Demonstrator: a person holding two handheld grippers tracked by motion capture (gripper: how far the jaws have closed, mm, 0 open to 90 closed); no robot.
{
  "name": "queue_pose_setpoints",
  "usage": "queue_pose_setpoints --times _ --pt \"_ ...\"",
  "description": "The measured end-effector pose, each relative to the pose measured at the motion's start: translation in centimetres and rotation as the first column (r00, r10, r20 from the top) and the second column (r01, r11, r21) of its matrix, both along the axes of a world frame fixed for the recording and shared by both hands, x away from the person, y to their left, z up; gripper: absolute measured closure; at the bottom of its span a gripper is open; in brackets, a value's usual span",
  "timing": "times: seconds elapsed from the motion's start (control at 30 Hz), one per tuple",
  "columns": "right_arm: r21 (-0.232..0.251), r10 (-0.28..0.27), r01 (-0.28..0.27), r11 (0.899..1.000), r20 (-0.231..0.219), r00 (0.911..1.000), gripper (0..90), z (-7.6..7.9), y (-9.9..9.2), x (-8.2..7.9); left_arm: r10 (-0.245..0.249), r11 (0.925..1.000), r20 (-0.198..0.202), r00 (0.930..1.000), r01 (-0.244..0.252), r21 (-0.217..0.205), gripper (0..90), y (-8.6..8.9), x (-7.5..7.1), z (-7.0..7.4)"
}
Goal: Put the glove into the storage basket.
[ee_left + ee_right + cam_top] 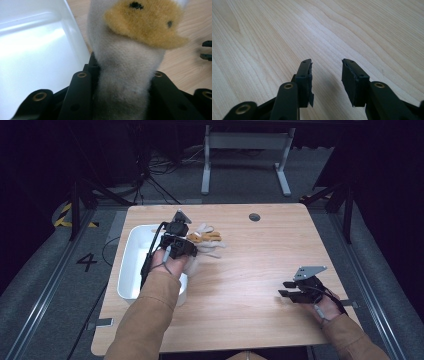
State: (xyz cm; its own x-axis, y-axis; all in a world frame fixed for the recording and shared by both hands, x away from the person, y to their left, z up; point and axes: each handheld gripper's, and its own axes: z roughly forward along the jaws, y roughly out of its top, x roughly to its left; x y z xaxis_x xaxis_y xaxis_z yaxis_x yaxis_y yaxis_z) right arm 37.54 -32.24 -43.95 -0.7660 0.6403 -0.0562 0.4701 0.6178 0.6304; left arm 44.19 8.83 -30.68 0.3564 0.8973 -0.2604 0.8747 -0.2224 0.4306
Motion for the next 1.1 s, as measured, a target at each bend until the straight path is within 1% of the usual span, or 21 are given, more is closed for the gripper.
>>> queue_pose_setpoints --times 0.07,0.2,0.27,0.33,0.4,0.43,0.5,0.6,0.7,0.73,0.83,0.93,0.97,1.0,1.1 --pt "0.002 0.002 -0.002 1.000 -0.001 1.0000 60.0 0.0 0.1 0.0 0.004 1.0000 -0.008 1.0000 -0.004 0.000 69.3 0.2 0.2 0.1" --pt "-0.012 0.006 -0.006 1.000 0.000 1.0000 59.9 -0.1 0.2 -0.1 0.034 0.9994 -0.011 0.9994 -0.034 -0.005 69.3 0.8 0.3 0.1" --pt "-0.012 0.002 -0.002 1.000 -0.001 1.0000 59.9 -0.1 0.2 -0.1 0.053 0.9984 -0.021 0.9984 -0.053 -0.017 69.2 1.3 0.4 0.1" --pt "-0.013 0.002 -0.002 1.000 -0.001 1.0000 59.9 -0.1 0.1 -0.1 0.065 0.9978 -0.023 0.9976 -0.066 -0.010 69.2 1.8 0.5 0.1" --pt "-0.015 0.002 -0.002 1.000 0.002 1.0000 59.3 -0.2 0.1 0.0 0.081 0.9966 -0.030 0.9962 -0.082 -0.013 69.2 2.2 0.6 0.1" --pt "-0.022 0.000 0.000 1.000 0.007 1.0000 59.3 -0.2 0.2 0.0 0.094 0.9954 -0.037 0.9949 -0.094 -0.017 69.2 2.5 0.7 0.0" --pt "-0.036 0.001 0.000 0.999 0.010 0.9999 59.3 -0.3 0.4 0.0 0.116 0.9929 -0.037 0.9925 -0.117 -0.019 69.2 2.8 0.7 0.1" --pt "-0.040 0.006 -0.005 0.999 0.013 0.9999 59.3 -0.4 0.5 -0.1 0.151 0.9879 -0.033 0.9879 -0.152 -0.029 69.2 3.4 0.6 0.3" --pt "-0.037 0.005 -0.004 0.999 0.014 0.9999 59.3 -0.3 0.4 -0.1 0.191 0.9810 -0.032 0.9811 -0.192 -0.028 69.2 3.9 0.5 0.3" --pt "-0.036 0.005 -0.004 0.999 0.015 0.9999 59.3 -0.3 0.4 -0.1 0.196 0.9803 -0.036 0.9800 -0.197 -0.021 69.1 4.0 0.5 0.3" --pt "-0.033 0.007 -0.006 0.999 0.017 0.9998 59.3 -0.2 0.4 0.0 0.214 0.9765 -0.038 0.9762 -0.215 -0.022 69.1 4.4 0.5 0.2" --pt "-0.036 0.008 -0.008 0.999 0.014 0.9999 58.8 0.0 0.7 0.3 0.238 0.9699 -0.044 0.9702 -0.240 -0.041 69.1 5.1 0.4 0.1" --pt "-0.041 0.014 -0.013 0.999 0.018 0.9998 58.8 0.0 0.8 0.3 0.241 0.9688 -0.046 0.9695 -0.243 -0.049 69.1 5.4 0.3 0.1" --pt "-0.036 0.020 -0.019 0.999 0.016 0.9997 58.7 0.0 1.0 0.4 0.244 0.9675 -0.046 0.9686 -0.247 -0.056 69.1 5.6 0.3 0.0" --pt "-0.031 0.036 -0.036 0.999 0.024 0.9990 58.7 0.3 1.5 0.5 0.260 0.9643 -0.036 0.9650 -0.261 -0.044 69.1 6.2 0.0 0.0"
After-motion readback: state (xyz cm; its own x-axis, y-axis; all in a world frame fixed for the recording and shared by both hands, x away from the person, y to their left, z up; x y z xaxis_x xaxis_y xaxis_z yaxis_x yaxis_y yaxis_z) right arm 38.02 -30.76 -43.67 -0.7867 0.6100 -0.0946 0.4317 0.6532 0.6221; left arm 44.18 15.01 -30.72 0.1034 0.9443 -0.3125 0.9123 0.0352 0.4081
